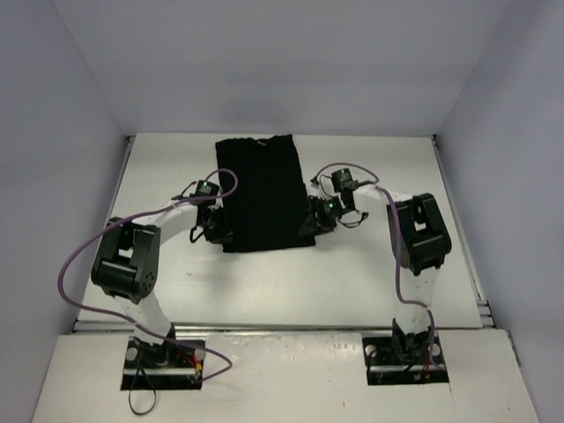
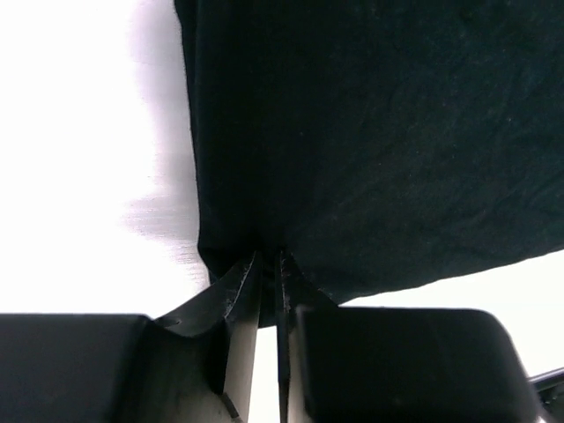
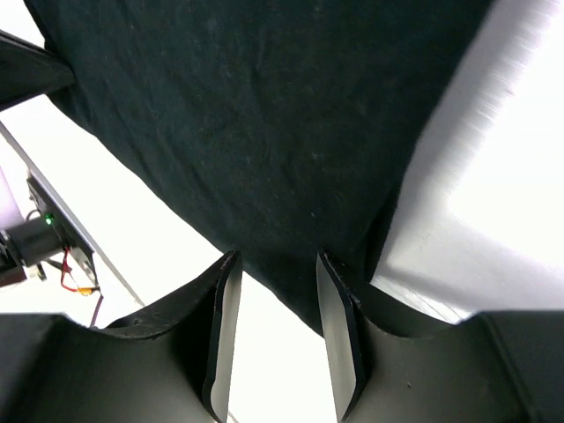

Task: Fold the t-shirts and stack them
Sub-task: Fold the folded rectangular tshirt in 1/3 of the way

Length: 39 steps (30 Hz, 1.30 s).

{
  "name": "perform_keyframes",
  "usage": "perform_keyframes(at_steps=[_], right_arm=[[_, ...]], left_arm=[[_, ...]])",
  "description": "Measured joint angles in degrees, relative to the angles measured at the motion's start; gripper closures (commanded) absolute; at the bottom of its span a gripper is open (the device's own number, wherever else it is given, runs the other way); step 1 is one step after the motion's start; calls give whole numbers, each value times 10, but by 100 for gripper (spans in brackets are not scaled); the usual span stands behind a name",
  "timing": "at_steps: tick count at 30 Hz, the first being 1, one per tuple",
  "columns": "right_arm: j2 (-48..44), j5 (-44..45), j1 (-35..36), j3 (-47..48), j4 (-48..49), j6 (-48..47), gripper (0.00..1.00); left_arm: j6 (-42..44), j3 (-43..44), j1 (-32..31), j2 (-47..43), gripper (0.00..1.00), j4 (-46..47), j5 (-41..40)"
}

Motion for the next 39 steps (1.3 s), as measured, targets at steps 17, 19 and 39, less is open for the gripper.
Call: perform_keyframes(at_steps=[17, 19, 39], right_arm=[[-35, 79, -5, 200, 7, 54, 56], [8, 67, -5, 257, 21, 56, 56], [165, 20, -35, 257, 70, 42, 51]], left_arm=[[63, 187, 11, -30, 81, -75, -29], [68, 240, 12, 26, 81, -61, -22], [70, 296, 110, 209, 67, -19, 77]])
